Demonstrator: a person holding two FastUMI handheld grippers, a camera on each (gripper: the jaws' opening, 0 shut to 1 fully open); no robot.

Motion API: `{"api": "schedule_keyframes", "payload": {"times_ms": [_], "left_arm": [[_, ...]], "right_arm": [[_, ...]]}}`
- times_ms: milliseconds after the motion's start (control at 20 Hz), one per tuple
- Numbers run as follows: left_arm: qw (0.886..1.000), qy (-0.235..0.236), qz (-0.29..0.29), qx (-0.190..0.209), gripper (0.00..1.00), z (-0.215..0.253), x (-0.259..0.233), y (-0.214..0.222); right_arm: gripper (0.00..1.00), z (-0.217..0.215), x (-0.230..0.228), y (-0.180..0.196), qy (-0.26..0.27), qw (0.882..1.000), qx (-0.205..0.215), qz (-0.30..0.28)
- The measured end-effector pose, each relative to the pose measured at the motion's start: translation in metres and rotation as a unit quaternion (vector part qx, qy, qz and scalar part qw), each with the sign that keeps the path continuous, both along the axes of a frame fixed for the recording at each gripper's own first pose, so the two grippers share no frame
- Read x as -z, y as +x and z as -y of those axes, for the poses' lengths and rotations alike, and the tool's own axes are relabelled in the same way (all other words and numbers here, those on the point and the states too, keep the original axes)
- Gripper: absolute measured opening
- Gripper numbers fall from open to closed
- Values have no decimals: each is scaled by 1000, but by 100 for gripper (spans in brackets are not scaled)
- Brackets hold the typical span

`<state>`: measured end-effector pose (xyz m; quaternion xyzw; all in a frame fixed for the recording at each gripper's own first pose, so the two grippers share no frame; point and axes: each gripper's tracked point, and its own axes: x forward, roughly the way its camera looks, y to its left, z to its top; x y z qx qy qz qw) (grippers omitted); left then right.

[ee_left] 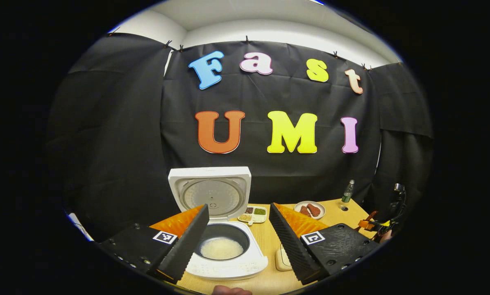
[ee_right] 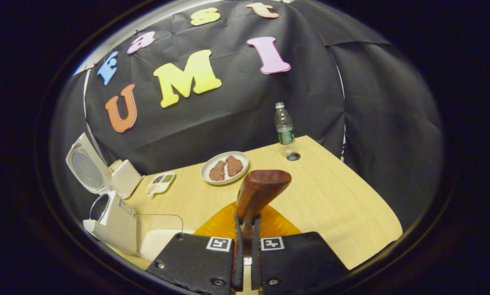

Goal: Close the left gripper, press the button to open the rice cooker; take a wooden spoon from the chopstick holder with the right hand, scoop a spoonful of rice and pour it into the rice cooker, then put the wooden spoon back into the chopstick holder.

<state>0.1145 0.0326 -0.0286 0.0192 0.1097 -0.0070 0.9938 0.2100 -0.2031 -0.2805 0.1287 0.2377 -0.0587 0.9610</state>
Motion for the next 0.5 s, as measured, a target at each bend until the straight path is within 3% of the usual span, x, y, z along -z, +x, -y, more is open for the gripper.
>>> {"api": "schedule_keyframes", "payload": {"times_ms": [400, 500], "left_arm": [[1000, 8, -5, 13, 94, 20, 2, 6], [1000, 4, 0, 15, 95, 22, 0, 8]], "right_arm": [[19, -2, 14, 1, 18, 1000, -6, -6], [40, -2, 9, 0, 12, 1000, -13, -5]]}}
